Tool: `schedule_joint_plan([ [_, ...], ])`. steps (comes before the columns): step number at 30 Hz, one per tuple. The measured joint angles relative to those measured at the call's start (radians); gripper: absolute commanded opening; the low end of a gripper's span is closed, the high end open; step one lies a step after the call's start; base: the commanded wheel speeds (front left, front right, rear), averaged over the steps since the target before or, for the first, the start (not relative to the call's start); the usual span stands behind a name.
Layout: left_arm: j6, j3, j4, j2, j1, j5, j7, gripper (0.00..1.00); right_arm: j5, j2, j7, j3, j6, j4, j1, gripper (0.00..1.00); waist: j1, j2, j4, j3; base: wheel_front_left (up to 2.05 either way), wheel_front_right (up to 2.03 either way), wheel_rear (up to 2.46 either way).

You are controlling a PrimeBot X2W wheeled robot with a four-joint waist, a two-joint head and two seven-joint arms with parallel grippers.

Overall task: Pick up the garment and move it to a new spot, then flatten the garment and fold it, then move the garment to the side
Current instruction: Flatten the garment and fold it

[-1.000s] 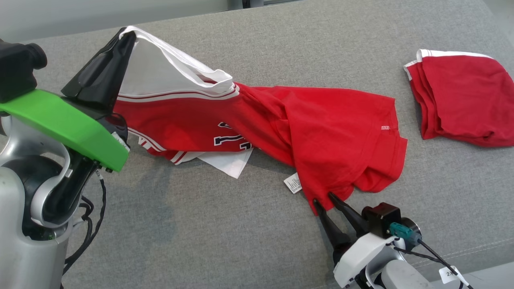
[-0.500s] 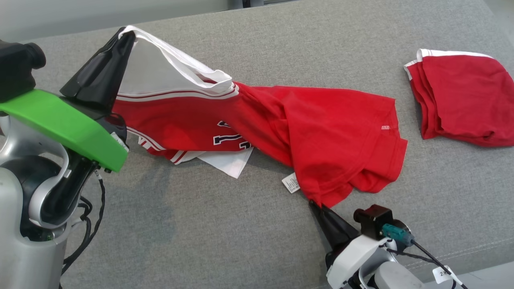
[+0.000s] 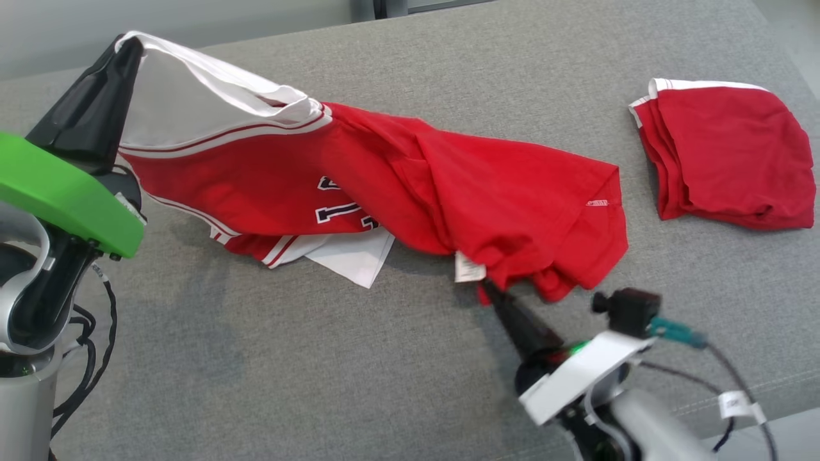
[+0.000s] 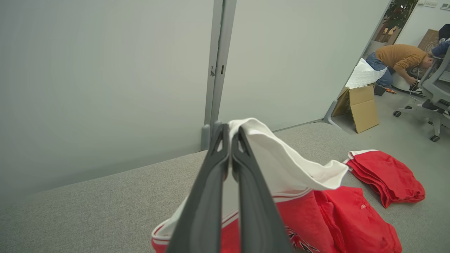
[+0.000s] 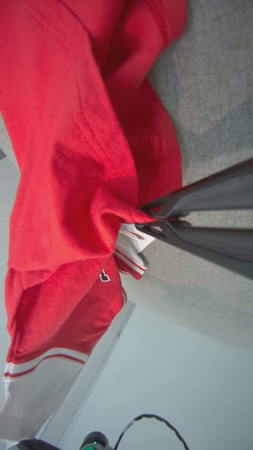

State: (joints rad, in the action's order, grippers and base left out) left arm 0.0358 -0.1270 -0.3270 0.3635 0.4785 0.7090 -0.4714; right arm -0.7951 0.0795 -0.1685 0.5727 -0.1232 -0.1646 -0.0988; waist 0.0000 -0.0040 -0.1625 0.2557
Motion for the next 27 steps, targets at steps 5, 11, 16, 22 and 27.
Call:
schedule_joint_plan([
  [5,0.000,-0.008,0.005,-0.002,0.004,0.015,-0.013,0.00,-0.224,0.131,0.123,-0.040,0.000,0.137,-0.023,0.00,0.0000,0.0000,-0.009,-0.007,0.00,0.00,0.00],
  [11,-0.011,-0.009,0.006,0.014,0.048,0.022,-0.044,0.00,-0.479,0.240,0.258,-0.125,0.000,0.302,-0.031,0.00,0.0000,0.0000,-0.006,-0.016,0.00,0.00,0.00],
  [16,-0.020,0.003,-0.012,0.033,0.114,0.035,-0.062,0.00,-0.612,0.337,0.296,-0.287,0.000,0.386,-0.037,0.00,0.0000,0.0000,0.007,-0.019,0.00,0.00,0.00],
  [22,-0.020,0.043,-0.017,0.067,0.205,0.038,-0.083,0.00,-0.726,0.409,0.336,-0.428,0.000,0.457,-0.079,0.00,0.0000,0.0000,0.024,-0.029,0.00,0.00,0.00],
  [27,-0.016,0.033,0.000,0.063,0.211,0.067,-0.114,0.00,-0.758,0.477,0.423,-0.425,0.013,0.398,-0.059,0.00,0.0000,0.0000,0.036,-0.027,0.00,0.00,0.00],
])
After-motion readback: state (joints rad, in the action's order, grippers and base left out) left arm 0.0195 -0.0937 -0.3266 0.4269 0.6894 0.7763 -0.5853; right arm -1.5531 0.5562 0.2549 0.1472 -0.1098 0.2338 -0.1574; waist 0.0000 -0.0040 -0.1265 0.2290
